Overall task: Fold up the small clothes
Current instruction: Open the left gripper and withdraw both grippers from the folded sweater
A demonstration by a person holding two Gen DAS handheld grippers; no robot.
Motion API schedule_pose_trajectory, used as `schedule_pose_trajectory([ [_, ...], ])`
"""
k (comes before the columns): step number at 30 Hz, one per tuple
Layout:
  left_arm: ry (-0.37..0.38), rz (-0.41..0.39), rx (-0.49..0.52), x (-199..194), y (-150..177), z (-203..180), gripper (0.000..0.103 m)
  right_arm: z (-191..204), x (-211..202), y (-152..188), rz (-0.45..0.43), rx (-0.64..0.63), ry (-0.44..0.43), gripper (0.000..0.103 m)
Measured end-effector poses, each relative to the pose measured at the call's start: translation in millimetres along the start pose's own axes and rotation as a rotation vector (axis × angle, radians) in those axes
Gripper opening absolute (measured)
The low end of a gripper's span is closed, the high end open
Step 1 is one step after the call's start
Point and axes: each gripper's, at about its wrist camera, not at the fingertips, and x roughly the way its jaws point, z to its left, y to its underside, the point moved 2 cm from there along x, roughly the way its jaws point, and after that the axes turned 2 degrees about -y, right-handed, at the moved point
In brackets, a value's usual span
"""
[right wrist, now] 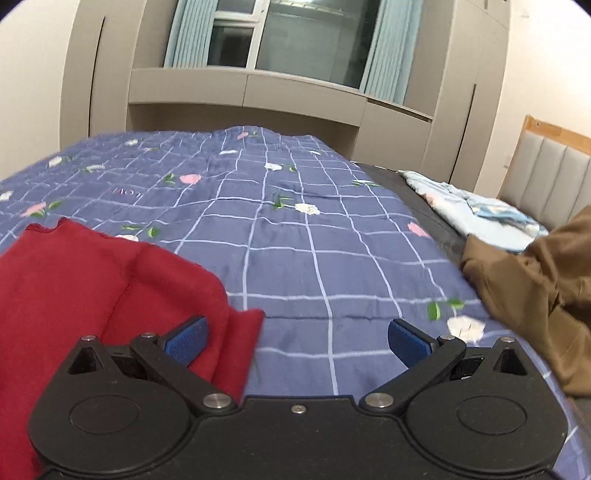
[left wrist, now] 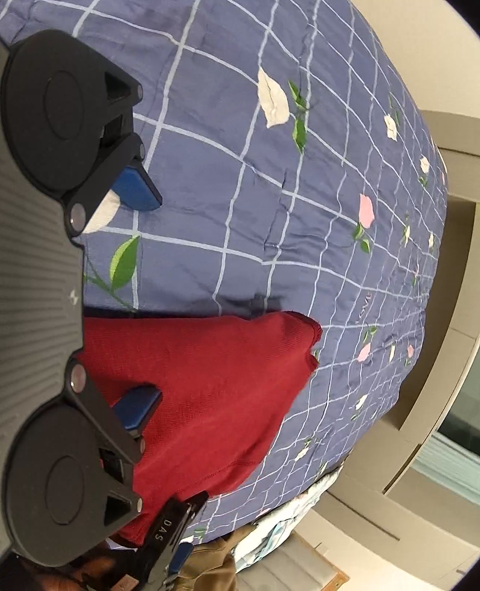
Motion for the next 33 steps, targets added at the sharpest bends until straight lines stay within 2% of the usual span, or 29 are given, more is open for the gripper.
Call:
schedule_pose_trajectory([
  [5, 0.012, 0.019, -0.016, -9, -1, 2, 0.102, -13, -18, 2, -0.007, 0.045, 0.055, 0.103],
  [12, 0.050, 0.032, -0.001, -32, 20, -1, 0.102, -7, -90, 4, -0.132, 0.101, -0.096, 0.103],
  [14, 0.045, 0.053, 0.016, -30, 28, -4, 0.102, 0, -92, 11, -0.110, 0.083, -0.122, 0.103],
  [17, 0.027, 0.063, 0.026, -29, 37, -6, 0.102, 6, -85, 21, -0.053, 0.037, -0.091, 0.103],
  [22, 0.017, 0.064, 0.062, -29, 40, -8, 0.102, -11, -75, 34, -0.017, 0.119, -0.085, 0.103],
  [27, 0.018, 0.064, 0.063, -28, 41, -8, 0.102, -12, -81, 36, -0.021, 0.129, -0.076, 0.103],
  [33, 0.018, 0.063, 0.064, -28, 42, -8, 0.102, -15, -104, 32, -0.086, 0.161, -0.097, 0.103],
])
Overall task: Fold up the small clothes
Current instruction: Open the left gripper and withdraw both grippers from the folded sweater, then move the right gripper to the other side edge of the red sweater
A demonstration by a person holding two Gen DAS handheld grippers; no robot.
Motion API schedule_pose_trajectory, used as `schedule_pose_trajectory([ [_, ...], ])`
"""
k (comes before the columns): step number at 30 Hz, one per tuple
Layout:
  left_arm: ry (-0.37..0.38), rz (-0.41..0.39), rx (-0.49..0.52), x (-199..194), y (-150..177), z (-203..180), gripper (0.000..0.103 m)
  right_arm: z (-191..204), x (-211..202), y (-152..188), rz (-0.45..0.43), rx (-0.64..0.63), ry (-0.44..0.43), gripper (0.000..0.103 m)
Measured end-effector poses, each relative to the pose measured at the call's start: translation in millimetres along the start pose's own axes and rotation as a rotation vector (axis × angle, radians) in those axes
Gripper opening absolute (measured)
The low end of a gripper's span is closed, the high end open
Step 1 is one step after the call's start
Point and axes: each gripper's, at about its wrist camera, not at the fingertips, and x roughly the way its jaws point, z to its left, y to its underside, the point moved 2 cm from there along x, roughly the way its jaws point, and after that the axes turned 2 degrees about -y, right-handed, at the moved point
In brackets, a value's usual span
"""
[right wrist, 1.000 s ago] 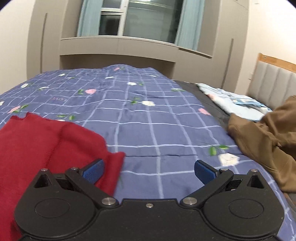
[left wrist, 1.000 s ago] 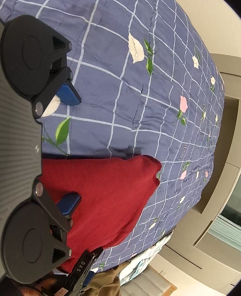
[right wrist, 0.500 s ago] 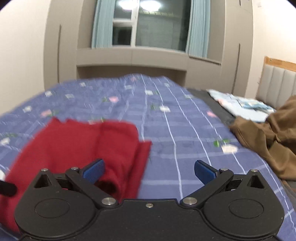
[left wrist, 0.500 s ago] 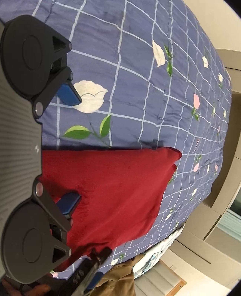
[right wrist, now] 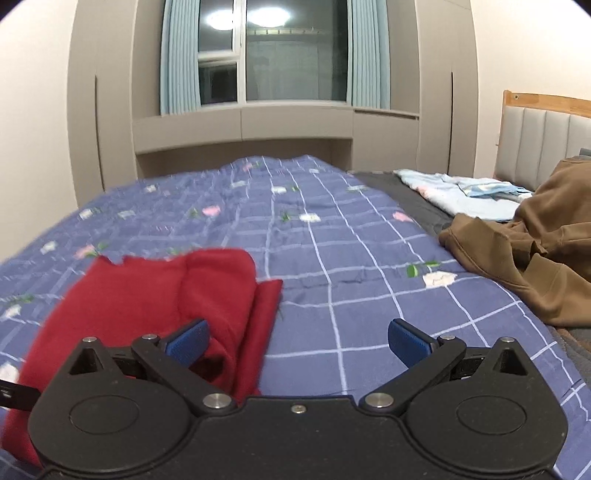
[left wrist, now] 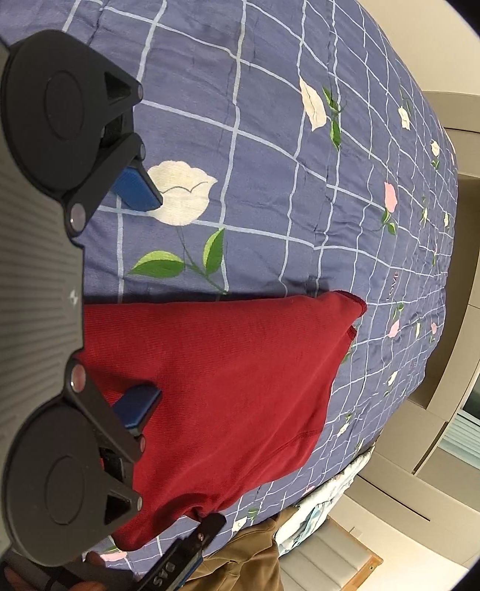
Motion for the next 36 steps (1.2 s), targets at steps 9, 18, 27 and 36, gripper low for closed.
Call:
schedule_pose_trajectory([
  [9, -0.007, -0.007, 0.015, 1, 2, -1, 0.102, -10, 9, 28, 0.084, 0.049, -0.011, 0.103],
  [18, -0.010, -0.015, 0.044, -1, 8, -2, 0.102, -15, 8, 38, 0.088, 0.105, -0.030, 0.103],
  [27, -0.015, -0.006, 0.063, -8, 18, 1, 0.102, -22, 3, 41, 0.095, 0.178, -0.041, 0.103],
  [36, 0.005, 0.040, 0.023, -22, 21, 10, 0.102, -17, -50, 28, -0.009, 0.254, -0.144, 0.103],
])
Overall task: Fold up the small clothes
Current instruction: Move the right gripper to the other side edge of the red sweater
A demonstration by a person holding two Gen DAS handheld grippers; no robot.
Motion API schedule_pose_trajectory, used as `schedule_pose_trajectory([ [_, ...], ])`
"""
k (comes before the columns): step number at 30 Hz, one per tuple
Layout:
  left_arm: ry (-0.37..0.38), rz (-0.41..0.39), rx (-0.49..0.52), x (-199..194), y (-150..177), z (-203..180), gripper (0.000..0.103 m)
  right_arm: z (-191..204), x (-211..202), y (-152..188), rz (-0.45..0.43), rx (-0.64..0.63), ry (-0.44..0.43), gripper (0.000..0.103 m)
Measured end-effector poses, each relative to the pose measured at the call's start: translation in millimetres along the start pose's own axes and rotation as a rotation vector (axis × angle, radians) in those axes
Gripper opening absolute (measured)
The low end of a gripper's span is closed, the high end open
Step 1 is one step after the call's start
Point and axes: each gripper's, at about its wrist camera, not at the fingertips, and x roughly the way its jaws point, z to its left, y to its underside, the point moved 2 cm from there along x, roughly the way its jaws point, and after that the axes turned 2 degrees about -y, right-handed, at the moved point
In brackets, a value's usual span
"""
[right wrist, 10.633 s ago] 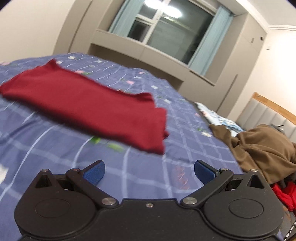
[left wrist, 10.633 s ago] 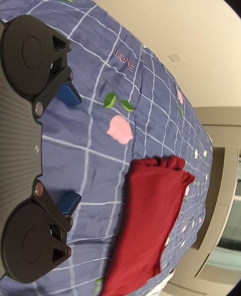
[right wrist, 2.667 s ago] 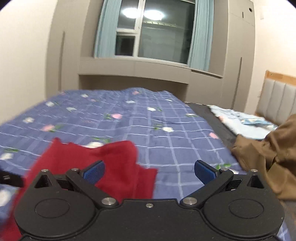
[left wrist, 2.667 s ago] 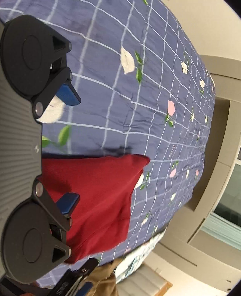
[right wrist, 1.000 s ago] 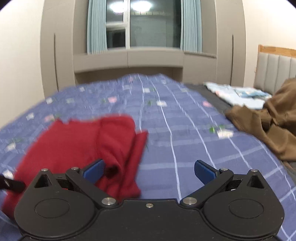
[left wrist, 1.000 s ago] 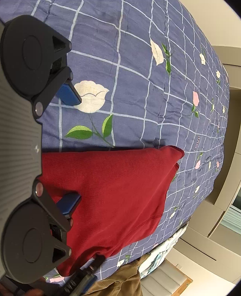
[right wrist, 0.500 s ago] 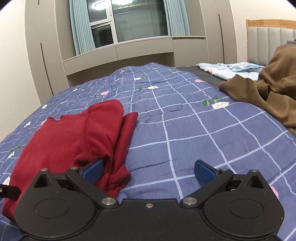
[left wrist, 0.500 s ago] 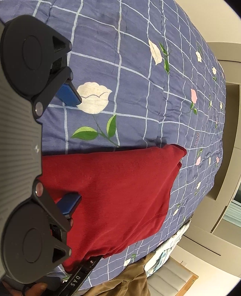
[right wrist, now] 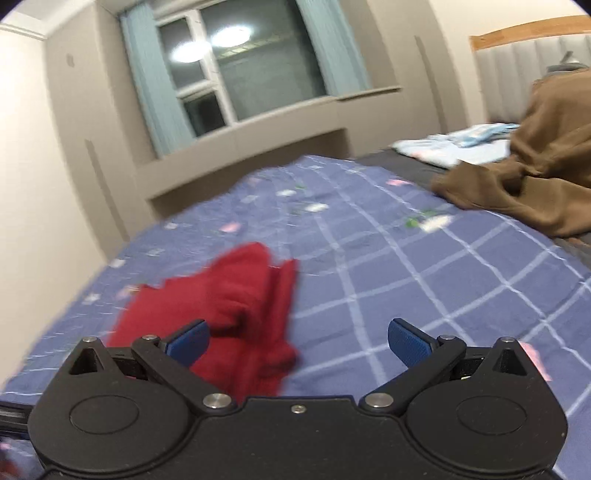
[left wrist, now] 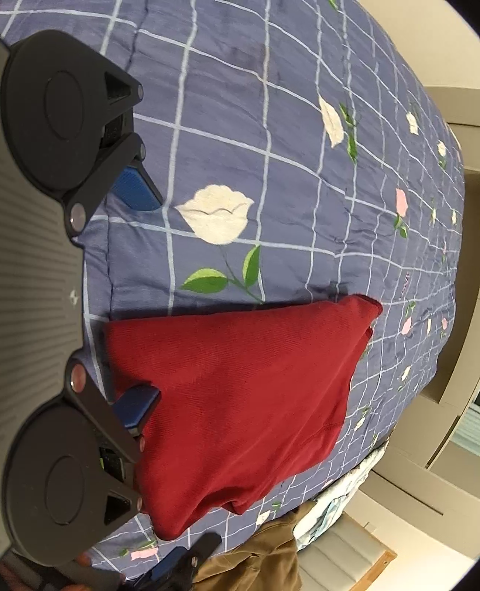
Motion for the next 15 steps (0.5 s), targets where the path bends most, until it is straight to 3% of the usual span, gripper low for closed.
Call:
schedule_pose_trajectory([
  [2, -0.006, 0.000, 0.007, 1, 2, -1, 0.102, 11, 4, 2, 0.043, -0.053, -0.029, 0.103],
  [5, -0.021, -0.002, 0.018, 0, 5, -4, 0.102, 17, 17, 14, 0.129, -0.129, 0.058, 0.103],
  [7, -0.023, -0.002, 0.030, 0, 7, -4, 0.102, 6, 20, 23, 0.166, -0.080, 0.109, 0.103],
  [10, -0.016, 0.001, 0.047, 0, 8, -3, 0.102, -8, 11, 31, 0.134, 0.012, 0.087, 0.103],
  [15, -0.021, -0.004, 0.048, 0, 9, -3, 0.102, -3, 4, 38, 0.138, -0.014, 0.093, 0.103],
])
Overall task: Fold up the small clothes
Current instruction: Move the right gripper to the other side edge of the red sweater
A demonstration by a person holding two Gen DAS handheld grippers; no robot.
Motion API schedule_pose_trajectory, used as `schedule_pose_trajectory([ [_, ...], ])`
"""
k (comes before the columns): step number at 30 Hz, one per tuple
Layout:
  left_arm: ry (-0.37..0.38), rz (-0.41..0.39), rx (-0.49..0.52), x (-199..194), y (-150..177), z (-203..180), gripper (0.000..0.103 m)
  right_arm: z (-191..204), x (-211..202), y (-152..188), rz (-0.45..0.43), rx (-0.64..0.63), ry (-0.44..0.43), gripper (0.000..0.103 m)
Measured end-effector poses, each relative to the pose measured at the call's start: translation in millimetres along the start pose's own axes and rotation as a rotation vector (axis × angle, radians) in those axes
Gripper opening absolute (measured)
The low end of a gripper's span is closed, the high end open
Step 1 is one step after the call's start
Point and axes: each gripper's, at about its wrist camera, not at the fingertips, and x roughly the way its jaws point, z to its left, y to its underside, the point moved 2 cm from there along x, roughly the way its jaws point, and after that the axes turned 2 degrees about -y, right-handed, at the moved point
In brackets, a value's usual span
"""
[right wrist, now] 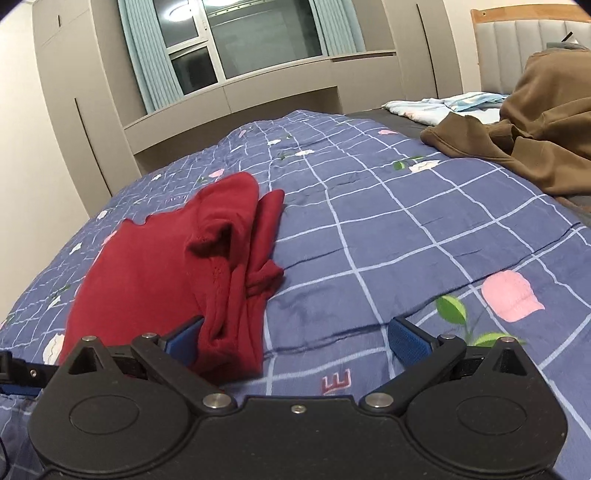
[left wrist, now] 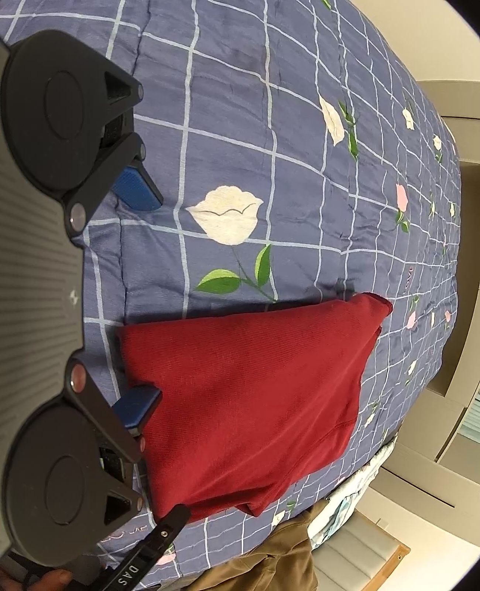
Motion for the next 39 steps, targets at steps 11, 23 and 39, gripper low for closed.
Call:
schedule_pose_trajectory([
  [11, -0.005, -0.008, 0.016, 1, 3, -1, 0.102, -10, -7, 4, -0.023, 0.067, -0.062, 0.103],
  [23, 0.026, -0.004, -0.036, -4, -5, 4, 0.102, -16, -12, 5, -0.052, 0.112, -0.114, 0.103],
  [39, 0.084, -0.071, -0.044, 29, -80, 4, 0.102, -4, 38, -46, 0.028, 0.109, -0.321, 0.103],
])
